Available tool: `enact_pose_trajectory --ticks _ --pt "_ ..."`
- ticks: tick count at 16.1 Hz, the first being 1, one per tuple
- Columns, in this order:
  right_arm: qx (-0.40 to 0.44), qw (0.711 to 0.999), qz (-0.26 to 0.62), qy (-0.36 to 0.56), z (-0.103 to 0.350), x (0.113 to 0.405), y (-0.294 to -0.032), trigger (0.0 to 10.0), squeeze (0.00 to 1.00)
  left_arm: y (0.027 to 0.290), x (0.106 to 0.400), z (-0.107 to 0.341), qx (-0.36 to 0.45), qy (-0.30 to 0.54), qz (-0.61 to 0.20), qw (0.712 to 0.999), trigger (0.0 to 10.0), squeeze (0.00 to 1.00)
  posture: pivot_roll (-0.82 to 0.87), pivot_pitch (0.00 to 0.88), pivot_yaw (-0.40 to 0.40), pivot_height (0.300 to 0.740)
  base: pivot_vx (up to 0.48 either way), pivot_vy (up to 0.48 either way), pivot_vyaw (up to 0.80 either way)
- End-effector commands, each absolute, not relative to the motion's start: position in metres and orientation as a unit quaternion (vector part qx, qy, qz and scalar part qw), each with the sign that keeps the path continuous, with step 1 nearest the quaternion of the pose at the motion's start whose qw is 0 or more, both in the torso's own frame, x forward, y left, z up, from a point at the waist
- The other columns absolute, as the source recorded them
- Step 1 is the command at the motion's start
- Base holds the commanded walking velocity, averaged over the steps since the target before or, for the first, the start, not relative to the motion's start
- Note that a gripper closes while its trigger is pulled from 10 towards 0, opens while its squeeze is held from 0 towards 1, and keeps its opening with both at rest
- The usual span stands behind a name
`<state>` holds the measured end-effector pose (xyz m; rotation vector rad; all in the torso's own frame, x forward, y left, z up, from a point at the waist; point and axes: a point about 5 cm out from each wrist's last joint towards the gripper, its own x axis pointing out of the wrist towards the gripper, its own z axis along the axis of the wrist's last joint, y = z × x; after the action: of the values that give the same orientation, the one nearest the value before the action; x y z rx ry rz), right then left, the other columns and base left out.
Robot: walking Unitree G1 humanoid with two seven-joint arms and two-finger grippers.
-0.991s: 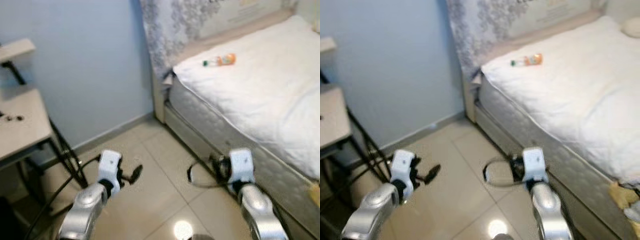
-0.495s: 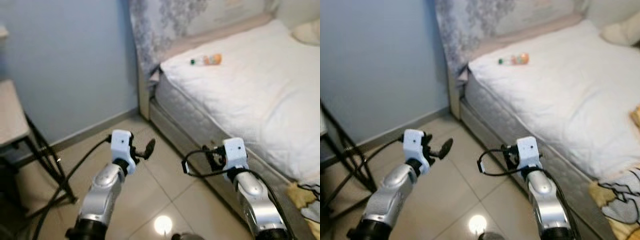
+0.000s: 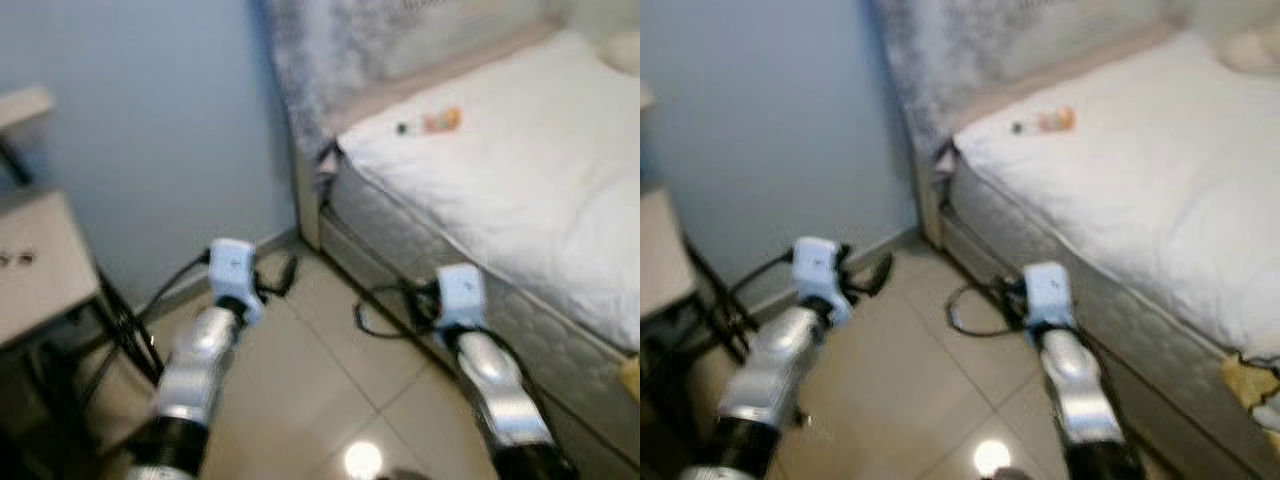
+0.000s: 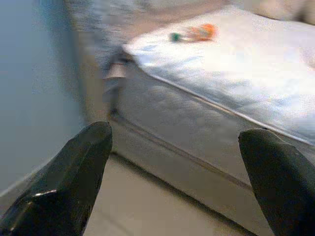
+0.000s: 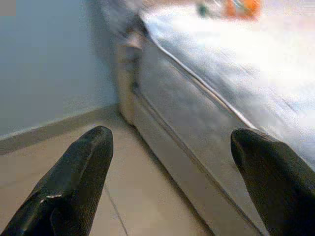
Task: Clean up the room
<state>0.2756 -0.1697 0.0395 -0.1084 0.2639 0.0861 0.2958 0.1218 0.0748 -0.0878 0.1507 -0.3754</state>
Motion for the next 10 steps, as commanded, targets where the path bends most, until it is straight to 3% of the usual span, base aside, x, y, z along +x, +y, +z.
enact_pose_trajectory --ticks 1,7,8,10 --pt "-0.045 0.991 0.042 0.117 0.043 0.278 -0.166 10.0 0.0 0.128 0.293 0.072 -0.027 0.079 -0.187 0.979 10.0 0.0 -0.19 0.0 0.07 0.74 0.356 0.322 -0.74" --pt "-0.035 0.992 0.021 0.117 0.04 0.273 -0.169 10.0 0.0 0.126 0.301 0.079 0.008 0.061 -0.209 0.976 10.0 0.0 -0.19 0.0 0.076 0.74 0.368 0.307 -0.74" --pt "-0.035 0.993 0.019 0.115 0.04 0.272 -0.17 10.0 0.0 0.126 0.302 0.081 0.018 0.055 -0.211 0.976 10.0 0.0 -0.19 0.0 0.077 0.74 0.446 0.0 -0.74" --pt "-0.042 0.994 0.003 0.102 0.041 0.27 -0.173 10.0 0.0 0.12 0.303 0.083 0.025 0.051 -0.22 0.974 10.0 0.0 -0.19 0.0 0.078 0.74 0.0 0.0 -0.37"
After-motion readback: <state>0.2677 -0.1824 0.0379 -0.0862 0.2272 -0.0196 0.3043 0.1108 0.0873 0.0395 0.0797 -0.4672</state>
